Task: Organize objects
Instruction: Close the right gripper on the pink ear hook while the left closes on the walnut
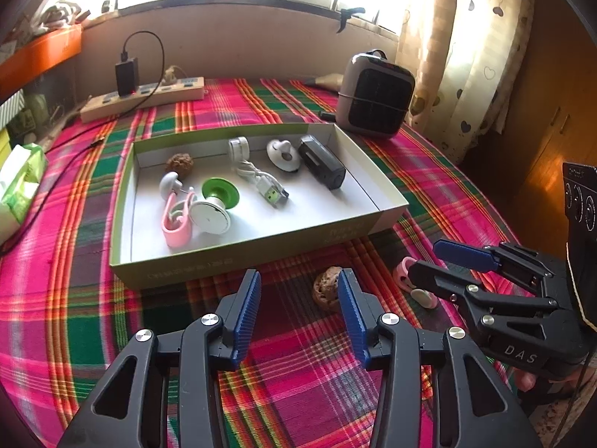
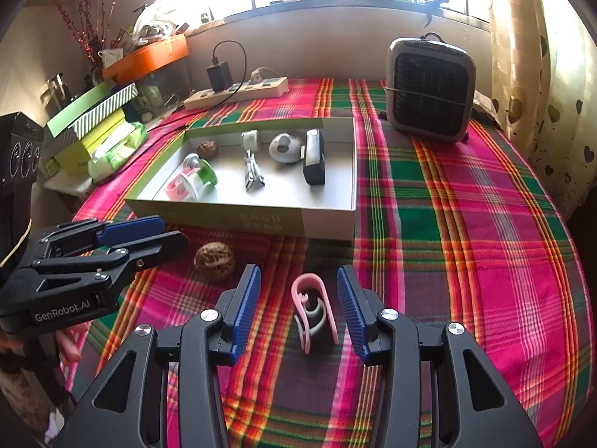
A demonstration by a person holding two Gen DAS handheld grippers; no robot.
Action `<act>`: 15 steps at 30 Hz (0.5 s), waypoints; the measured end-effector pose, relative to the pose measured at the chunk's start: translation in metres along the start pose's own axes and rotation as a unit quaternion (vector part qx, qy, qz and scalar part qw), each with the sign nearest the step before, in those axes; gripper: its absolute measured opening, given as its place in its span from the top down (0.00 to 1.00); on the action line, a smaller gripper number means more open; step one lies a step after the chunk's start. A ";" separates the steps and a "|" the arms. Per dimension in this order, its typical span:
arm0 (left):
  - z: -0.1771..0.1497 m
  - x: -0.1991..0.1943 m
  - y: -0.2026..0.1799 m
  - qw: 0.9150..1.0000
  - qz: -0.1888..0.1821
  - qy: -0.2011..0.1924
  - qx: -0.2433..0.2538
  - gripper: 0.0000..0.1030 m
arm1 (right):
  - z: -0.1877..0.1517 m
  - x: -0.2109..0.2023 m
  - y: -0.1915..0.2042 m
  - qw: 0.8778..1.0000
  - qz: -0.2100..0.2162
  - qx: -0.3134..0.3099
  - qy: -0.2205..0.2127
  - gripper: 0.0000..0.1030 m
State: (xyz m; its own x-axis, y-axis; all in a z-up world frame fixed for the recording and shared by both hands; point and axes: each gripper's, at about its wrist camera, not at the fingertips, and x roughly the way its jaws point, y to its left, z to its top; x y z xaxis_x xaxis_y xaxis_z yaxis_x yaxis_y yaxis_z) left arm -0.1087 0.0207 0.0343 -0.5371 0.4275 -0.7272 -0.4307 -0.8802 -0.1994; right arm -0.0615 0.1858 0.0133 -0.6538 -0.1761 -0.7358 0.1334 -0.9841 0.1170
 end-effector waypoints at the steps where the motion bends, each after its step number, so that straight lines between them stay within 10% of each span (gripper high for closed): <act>1: 0.000 0.002 -0.002 1.000 -0.002 0.003 0.001 0.59 | 0.000 0.001 0.000 1.000 0.000 0.000 0.002 0.53; 15: -0.004 0.020 -0.010 0.999 -0.011 0.029 0.010 0.58 | -0.009 0.013 0.001 0.999 -0.025 -0.024 0.028 0.51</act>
State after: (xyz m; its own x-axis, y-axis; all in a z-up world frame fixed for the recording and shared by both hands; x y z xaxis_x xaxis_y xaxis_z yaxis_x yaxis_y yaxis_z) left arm -0.1124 0.0376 0.0195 -0.4856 0.4331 -0.7593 -0.4559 -0.8666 -0.2028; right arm -0.0635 0.1832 -0.0019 -0.6186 -0.1244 -0.7758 0.1385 -0.9892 0.0482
